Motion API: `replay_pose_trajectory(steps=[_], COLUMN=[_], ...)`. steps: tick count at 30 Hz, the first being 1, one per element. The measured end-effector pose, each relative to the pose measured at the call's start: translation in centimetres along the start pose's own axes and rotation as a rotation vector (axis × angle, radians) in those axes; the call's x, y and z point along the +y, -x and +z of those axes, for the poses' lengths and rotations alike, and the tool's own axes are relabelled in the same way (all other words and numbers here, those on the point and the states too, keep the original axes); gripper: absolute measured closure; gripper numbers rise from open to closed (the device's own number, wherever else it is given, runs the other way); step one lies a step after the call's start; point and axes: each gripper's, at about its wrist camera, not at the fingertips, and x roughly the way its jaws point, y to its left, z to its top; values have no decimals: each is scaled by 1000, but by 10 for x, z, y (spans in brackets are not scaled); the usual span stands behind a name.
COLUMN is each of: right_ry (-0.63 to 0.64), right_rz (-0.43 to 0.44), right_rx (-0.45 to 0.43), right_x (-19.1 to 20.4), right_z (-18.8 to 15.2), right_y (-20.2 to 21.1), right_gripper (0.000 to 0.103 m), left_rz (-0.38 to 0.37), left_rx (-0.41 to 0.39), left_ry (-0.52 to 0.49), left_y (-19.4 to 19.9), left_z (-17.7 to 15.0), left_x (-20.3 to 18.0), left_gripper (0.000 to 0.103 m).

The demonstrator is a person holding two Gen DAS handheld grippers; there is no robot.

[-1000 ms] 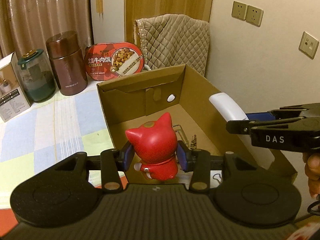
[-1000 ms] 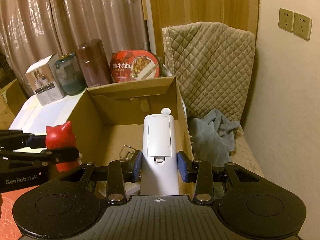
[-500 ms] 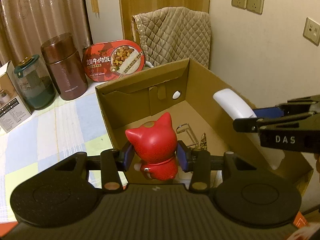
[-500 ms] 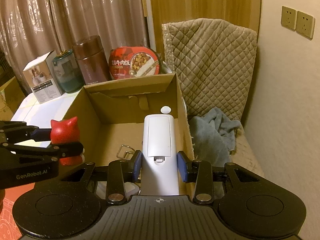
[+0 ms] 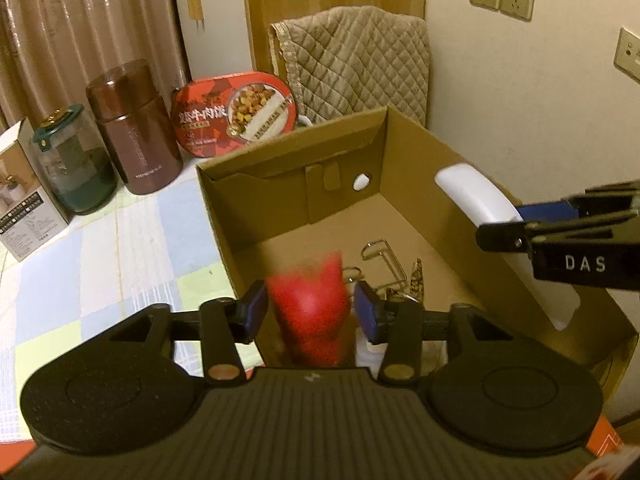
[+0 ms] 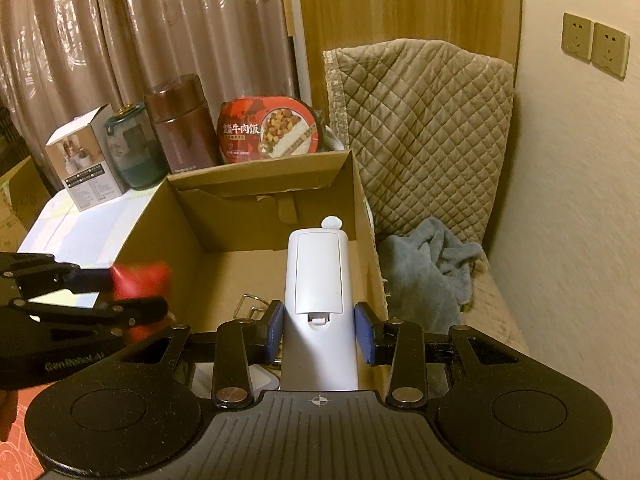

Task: Organize rigid objects
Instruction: 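Lower the figurine and white device into the box and open both tools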

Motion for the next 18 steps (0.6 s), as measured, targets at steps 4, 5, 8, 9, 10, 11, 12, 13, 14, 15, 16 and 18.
replay_pose_trajectory(steps=[4, 5, 8, 9, 10, 11, 12, 13, 14, 15, 16, 18], right_ry=[-3, -4, -5, -5, -5, -4, -2, -1, -1, 0, 0, 1], right_rz=[1, 1, 2, 2, 2, 3, 3, 2, 2, 2, 1, 0], right_rx=[-4, -6, -10, -11, -12, -13, -13, -14, -15, -15, -15, -15], right_x=[0, 0, 1, 1, 2, 2, 3, 3, 3, 3, 3, 3], right_z=[0, 0, 0, 0, 0, 0, 1, 1, 1, 2, 2, 2], right_y=[3, 3, 4, 5, 5, 6, 6, 6, 7, 7, 7, 7], right_gripper=[68, 68, 68, 68, 68, 68, 68, 68, 68, 68, 68, 68], left_rz=[-3, -3, 4, 7, 7, 8, 9, 8, 7, 6, 7, 5], left_rx=[-22, -26, -33, -35, -35, -35, -36, -38, -38, -39, -39, -38], left_ry=[20, 26, 41, 44, 45, 47, 50, 52, 53, 53, 54, 55], left_y=[7, 9, 13, 14, 14, 15, 16, 17, 17, 18, 18, 18], left_z=[5, 5, 5, 4, 3, 3, 2, 2, 1, 1, 0, 0], left_x=[7, 9, 13, 14, 15, 15, 15, 16, 16, 16, 15, 15], left_gripper=[55, 55, 55, 55, 55, 55, 55, 55, 55, 55, 55, 55])
